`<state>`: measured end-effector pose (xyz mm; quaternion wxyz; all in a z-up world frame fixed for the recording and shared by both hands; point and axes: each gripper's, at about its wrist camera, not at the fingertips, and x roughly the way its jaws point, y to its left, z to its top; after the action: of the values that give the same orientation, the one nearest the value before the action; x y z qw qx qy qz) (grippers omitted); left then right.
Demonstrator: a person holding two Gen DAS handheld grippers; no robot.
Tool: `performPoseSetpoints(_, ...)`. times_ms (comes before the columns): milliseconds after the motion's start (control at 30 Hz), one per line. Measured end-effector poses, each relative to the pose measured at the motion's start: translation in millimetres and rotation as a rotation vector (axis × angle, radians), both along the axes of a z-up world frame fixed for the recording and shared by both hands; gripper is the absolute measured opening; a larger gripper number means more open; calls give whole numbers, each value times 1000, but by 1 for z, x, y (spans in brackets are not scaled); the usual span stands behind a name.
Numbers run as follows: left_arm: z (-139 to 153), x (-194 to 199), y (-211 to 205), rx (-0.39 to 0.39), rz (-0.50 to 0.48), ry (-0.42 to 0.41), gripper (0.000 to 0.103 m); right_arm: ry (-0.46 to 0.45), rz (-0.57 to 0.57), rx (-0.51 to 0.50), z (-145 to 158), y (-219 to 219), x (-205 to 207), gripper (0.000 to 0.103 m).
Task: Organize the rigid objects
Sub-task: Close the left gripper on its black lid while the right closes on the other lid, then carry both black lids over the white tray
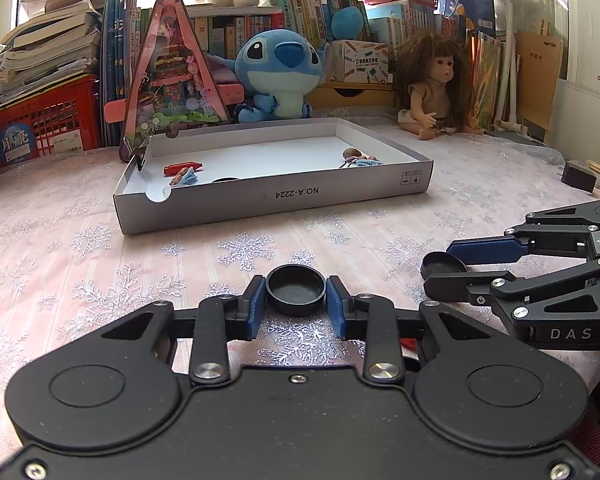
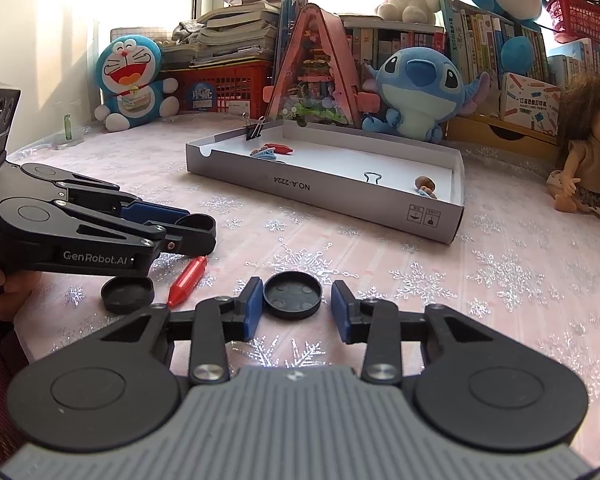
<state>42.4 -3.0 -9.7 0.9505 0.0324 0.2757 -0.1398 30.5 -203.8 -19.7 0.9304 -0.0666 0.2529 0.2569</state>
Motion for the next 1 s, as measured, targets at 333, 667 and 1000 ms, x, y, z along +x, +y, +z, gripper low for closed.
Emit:
performPoseSetpoints(333, -1, -1, 0, 0, 0, 0, 31, -6, 1, -3, 0, 0, -1, 37)
performPoseSetpoints(667, 2, -2, 1, 0, 12, -6, 30, -5, -1, 0, 0, 0, -1, 36)
performPoseSetpoints(1000, 13, 0, 8, -2, 51, -35, 30, 17, -33, 30, 3, -3, 1, 36)
